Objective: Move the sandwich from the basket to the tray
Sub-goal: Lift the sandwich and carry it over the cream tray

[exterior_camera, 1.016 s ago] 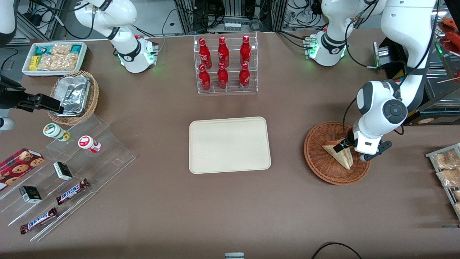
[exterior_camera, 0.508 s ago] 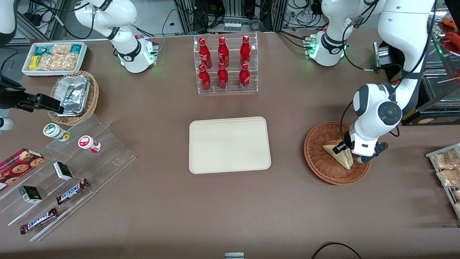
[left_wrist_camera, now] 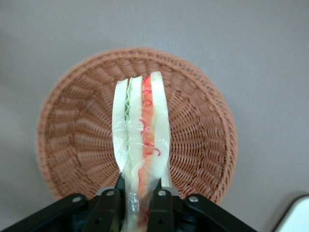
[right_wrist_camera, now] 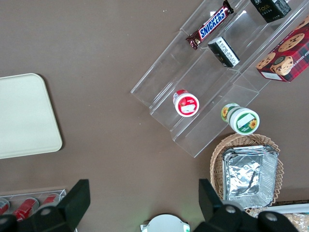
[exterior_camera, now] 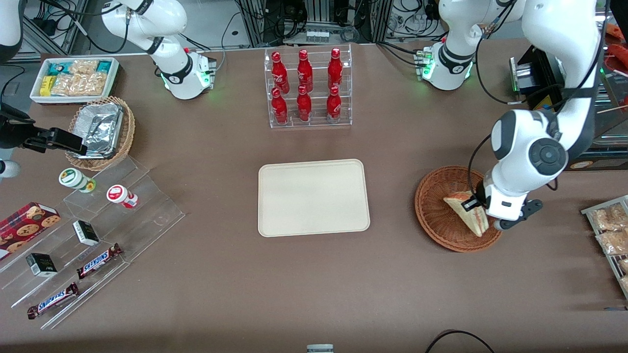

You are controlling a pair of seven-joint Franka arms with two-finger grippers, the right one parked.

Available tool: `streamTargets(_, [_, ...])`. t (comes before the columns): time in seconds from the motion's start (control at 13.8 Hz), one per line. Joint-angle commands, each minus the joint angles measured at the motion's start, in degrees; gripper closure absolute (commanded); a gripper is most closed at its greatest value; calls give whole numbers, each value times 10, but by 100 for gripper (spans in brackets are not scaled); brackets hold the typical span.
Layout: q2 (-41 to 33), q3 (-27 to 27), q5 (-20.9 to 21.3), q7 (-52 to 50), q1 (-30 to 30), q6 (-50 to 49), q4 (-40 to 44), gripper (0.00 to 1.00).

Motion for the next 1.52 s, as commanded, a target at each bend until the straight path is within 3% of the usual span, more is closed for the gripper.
streamTargets(0.0, [-5, -5, 15, -13, -37, -70, 68, 100])
streamTargets(0.44, [38, -6, 12, -48, -180, -93, 160, 100])
streamTargets(0.8, [124, -7, 6, -71, -282, -87, 229, 100])
streamTargets(1.02, [195, -6, 7, -97, -321, -55, 267, 100])
streamTargets(1.45, [256, -7, 6, -114, -383, 22, 266, 100])
